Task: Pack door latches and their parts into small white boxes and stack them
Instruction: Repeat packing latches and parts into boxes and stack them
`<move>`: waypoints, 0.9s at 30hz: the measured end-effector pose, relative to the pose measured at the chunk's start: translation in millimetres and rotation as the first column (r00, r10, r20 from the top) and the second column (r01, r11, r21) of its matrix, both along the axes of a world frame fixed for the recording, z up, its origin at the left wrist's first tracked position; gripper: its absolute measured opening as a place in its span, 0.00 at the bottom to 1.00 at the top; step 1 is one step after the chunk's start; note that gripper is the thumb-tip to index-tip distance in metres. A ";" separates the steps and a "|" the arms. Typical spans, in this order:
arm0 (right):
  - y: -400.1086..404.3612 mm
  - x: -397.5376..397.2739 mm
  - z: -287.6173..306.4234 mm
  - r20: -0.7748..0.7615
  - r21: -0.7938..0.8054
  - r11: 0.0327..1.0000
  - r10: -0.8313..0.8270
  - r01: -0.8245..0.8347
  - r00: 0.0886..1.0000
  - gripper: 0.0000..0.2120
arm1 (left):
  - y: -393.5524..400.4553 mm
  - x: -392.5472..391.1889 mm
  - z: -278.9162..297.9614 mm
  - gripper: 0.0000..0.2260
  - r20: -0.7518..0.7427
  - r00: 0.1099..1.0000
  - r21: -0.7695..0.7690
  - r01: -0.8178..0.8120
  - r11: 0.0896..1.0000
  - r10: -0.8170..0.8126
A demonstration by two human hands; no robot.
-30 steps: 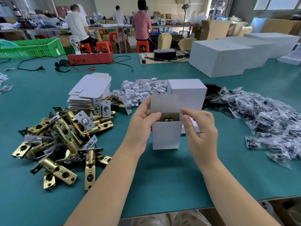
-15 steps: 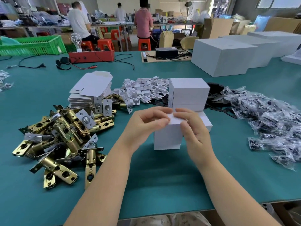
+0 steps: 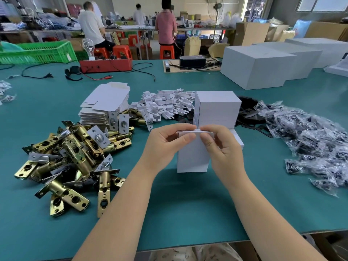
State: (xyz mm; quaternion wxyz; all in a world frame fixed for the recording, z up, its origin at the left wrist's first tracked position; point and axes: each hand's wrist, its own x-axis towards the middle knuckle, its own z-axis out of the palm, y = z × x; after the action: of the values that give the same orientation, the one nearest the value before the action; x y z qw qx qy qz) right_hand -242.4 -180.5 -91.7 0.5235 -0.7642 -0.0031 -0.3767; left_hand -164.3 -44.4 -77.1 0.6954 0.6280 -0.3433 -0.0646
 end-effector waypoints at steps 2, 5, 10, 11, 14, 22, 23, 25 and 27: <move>-0.1 2.5 2.1 0.004 0.025 1.000 0.009 -0.009 1.000 0.07 | -2.9 -0.3 -0.8 0.07 0.004 0.999 -0.006 -0.035 0.999 0.035; 0.1 3.9 6.1 0.036 0.019 0.999 0.032 -0.032 0.999 0.08 | -2.9 1.1 0.8 0.06 0.035 0.999 0.002 -0.022 1.000 0.022; -4.6 3.0 8.7 0.026 0.004 0.997 0.074 -0.074 0.997 0.08 | 4.9 4.9 4.9 0.08 0.073 0.995 0.068 0.063 0.996 -0.068; -4.4 3.0 8.8 0.028 0.005 0.997 0.070 -0.071 0.997 0.08 | 5.7 5.4 5.2 0.08 0.087 0.994 0.081 0.060 0.995 -0.067; -3.3 4.0 8.9 0.023 0.016 0.998 0.064 -0.064 0.998 0.08 | 5.8 5.2 5.9 0.08 0.106 0.993 0.085 0.052 0.995 -0.060; -3.9 3.5 1.0 0.080 -0.049 0.998 0.046 -0.042 0.996 0.09 | 8.7 5.1 7.0 0.08 0.105 0.991 0.124 0.069 0.990 -0.083; -4.2 2.9 -0.6 0.086 -0.069 0.997 0.035 -0.029 0.996 0.09 | 10.3 5.6 7.5 0.08 0.094 0.990 0.139 0.088 0.986 -0.102; -5.0 1.3 -3.8 0.091 -0.105 0.994 0.026 -0.017 0.996 0.09 | 13.2 6.3 8.6 0.10 0.051 0.989 0.155 0.128 0.980 -0.138; -5.3 0.1 -6.6 0.095 -0.151 0.989 0.011 0.004 0.995 0.10 | 15.0 8.0 8.8 0.14 0.016 0.987 0.162 0.154 0.975 -0.158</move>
State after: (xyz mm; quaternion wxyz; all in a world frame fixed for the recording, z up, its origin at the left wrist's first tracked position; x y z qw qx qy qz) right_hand -242.3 -185.8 -98.2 0.4642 -0.7826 -0.0582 -0.4106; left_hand -156.3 -29.4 -68.3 0.6305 0.6538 -0.3952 -0.1372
